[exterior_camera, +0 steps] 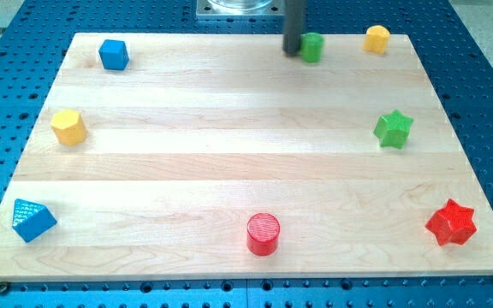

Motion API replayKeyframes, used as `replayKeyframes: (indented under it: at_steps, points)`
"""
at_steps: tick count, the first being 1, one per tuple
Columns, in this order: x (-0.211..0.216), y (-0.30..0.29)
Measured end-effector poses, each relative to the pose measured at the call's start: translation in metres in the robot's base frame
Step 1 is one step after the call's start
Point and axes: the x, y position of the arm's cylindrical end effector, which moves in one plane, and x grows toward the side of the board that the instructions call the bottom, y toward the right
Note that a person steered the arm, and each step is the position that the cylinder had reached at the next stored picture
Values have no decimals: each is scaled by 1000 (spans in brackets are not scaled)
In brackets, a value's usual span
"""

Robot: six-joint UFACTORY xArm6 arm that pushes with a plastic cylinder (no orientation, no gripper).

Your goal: Keep arm at center right

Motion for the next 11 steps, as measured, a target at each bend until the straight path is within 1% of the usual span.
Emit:
replayKeyframes:
  at_steps: [2,3,4,5,8,9,10,11]
  points:
    - [35,31]
    - [34,72]
    - [38,74]
    - [56,71]
    - [63,78]
    - [65,91]
    - [65,158]
    - [81,225]
